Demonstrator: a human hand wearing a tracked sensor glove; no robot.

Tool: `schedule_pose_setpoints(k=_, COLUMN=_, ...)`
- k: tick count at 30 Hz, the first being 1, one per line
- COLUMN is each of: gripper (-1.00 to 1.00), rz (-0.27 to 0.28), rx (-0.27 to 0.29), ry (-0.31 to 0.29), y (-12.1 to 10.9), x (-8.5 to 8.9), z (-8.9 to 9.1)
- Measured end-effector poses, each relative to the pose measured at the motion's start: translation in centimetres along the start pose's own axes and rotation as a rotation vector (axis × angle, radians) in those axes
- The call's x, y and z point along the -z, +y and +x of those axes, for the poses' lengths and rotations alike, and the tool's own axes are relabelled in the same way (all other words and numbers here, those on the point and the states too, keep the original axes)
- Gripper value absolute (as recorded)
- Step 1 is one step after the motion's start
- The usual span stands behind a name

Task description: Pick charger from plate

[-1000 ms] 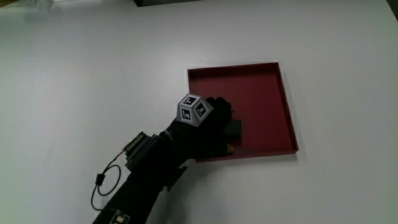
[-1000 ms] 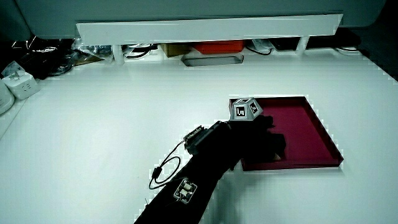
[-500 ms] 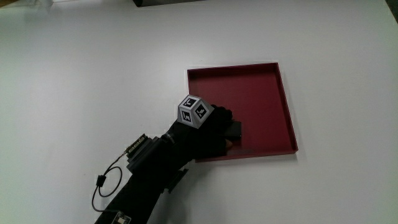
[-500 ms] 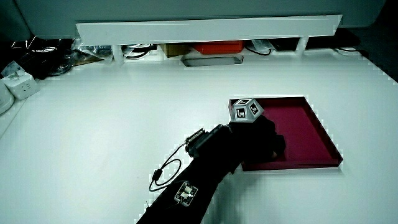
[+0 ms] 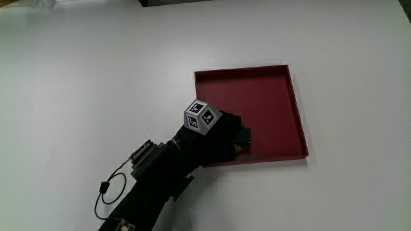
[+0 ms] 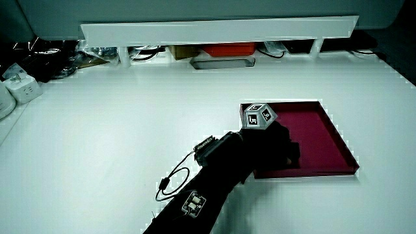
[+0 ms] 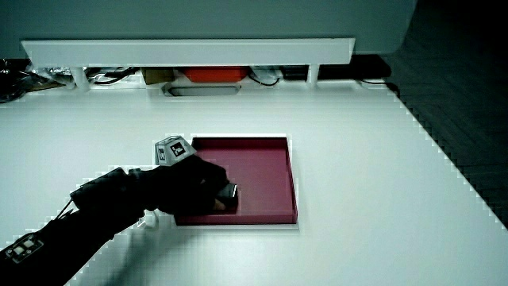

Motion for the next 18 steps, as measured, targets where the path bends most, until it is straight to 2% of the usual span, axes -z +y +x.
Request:
schedule_pose_setpoints(k=3, gripper=1.0, rz=0.006, rx=-0.003, ry=-0.012, y=-0.2, x=-0.4, z=-0.1)
schedule_pose_setpoints(k=13, gripper=1.0, rz=0.056, rx=0.089, ry=0.041, y=-2.5, x=-3.7, z=1.9)
schedule_pose_setpoints(k=16, gripper=1.0, rz=0.051, rx=0.08, ry=0.034, y=-3.4, x=-4.7, z=2.4)
schedule_pose_setpoints(k=18, gripper=1.0, rz=0.059, rx=0.108, ry=0.057, y=-3.9, x=-5.4, z=2.8)
